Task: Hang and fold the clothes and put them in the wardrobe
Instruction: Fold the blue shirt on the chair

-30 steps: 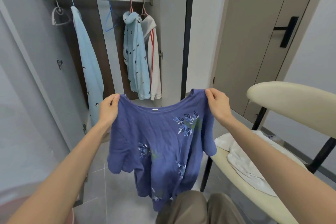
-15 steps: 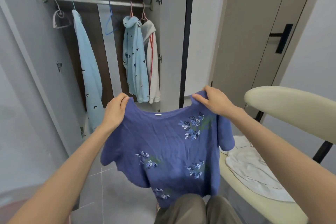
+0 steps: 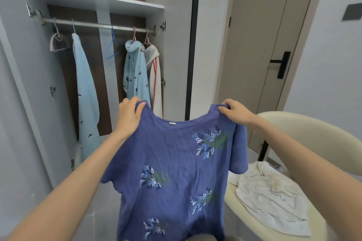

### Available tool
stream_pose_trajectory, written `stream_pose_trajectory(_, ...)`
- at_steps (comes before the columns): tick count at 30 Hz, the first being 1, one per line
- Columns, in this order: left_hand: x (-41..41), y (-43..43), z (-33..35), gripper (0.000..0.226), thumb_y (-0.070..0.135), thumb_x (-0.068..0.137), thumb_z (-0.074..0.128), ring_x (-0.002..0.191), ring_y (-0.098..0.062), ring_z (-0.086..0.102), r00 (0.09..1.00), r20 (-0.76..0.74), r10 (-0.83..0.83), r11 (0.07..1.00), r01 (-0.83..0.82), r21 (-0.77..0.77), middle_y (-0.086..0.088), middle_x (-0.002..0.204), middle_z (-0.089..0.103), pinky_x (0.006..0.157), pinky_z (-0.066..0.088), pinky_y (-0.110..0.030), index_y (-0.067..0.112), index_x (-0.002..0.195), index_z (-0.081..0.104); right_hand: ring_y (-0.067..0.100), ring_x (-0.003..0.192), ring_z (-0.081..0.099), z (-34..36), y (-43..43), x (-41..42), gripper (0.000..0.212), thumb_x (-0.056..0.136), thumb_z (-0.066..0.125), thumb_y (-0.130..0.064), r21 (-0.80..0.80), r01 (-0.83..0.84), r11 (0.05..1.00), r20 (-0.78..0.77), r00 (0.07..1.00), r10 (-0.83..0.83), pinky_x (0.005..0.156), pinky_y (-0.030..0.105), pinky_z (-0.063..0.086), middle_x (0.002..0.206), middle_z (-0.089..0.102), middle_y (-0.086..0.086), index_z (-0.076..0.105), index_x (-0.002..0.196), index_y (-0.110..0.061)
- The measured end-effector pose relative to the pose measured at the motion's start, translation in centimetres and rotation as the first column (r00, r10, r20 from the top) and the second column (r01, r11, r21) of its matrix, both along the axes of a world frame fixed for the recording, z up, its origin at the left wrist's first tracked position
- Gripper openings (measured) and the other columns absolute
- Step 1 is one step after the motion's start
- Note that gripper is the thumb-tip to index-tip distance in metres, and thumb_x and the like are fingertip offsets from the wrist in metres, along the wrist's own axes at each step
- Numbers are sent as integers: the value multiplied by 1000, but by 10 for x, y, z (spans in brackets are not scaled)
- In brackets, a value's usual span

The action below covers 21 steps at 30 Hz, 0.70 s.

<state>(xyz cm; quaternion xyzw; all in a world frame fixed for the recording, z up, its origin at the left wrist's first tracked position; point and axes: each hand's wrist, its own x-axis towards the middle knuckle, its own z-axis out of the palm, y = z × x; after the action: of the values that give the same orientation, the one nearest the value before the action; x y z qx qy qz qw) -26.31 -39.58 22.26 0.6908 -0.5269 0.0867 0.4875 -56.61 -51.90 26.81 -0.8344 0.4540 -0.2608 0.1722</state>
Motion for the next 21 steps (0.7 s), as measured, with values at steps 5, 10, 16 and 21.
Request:
stream_pose_trajectory(5, -18, -22, 48, 22, 30, 99, 46, 97, -23, 44, 999, 40, -19, 985, 25, -171, -7, 96, 49, 84, 38, -33, 12, 101, 58, 18, 93, 50, 42, 5, -25, 11, 94, 50, -28, -232, 181, 956, 146, 978, -150, 84, 35, 26, 94, 61, -4, 56, 91, -19)
stream_pose_trajectory(10, -54, -37, 107, 22, 29, 98, 47, 92, -16, 39, 997, 77, -21, 944, 45, -326, -10, 95, 51, 77, 26, -20, 12, 103, 61, 16, 93, 52, 101, 20, -51, 10, 93, 53, -31, -439, 316, 841, 289, 936, -201, 82, 34, 22, 97, 63, -3, 61, 91, -27)
stream_pose_trajectory(16, -92, -32, 169, 23, 32, 98, 47, 93, -19, 42, 995, 85, -53, 876, 87, -474, -9, 96, 51, 79, 36, -30, 14, 102, 60, 18, 97, 54, 165, 56, -86, 10, 92, 55, -31, -610, 405, 681, 398, 900, -178, 78, 31, 21, 89, 58, -7, 64, 91, -28)
stream_pose_trajectory(21, -131, -5, 209, 24, 32, 97, 49, 89, -21, 43, 991, 128, -38, 807, 106, -581, -7, 90, 49, 75, 29, -26, 13, 102, 63, 18, 96, 54, 201, 94, -124, 10, 93, 54, -35, -728, 439, 527, 424, 892, -157, 64, 32, 9, 93, 64, -4, 61, 89, -30)
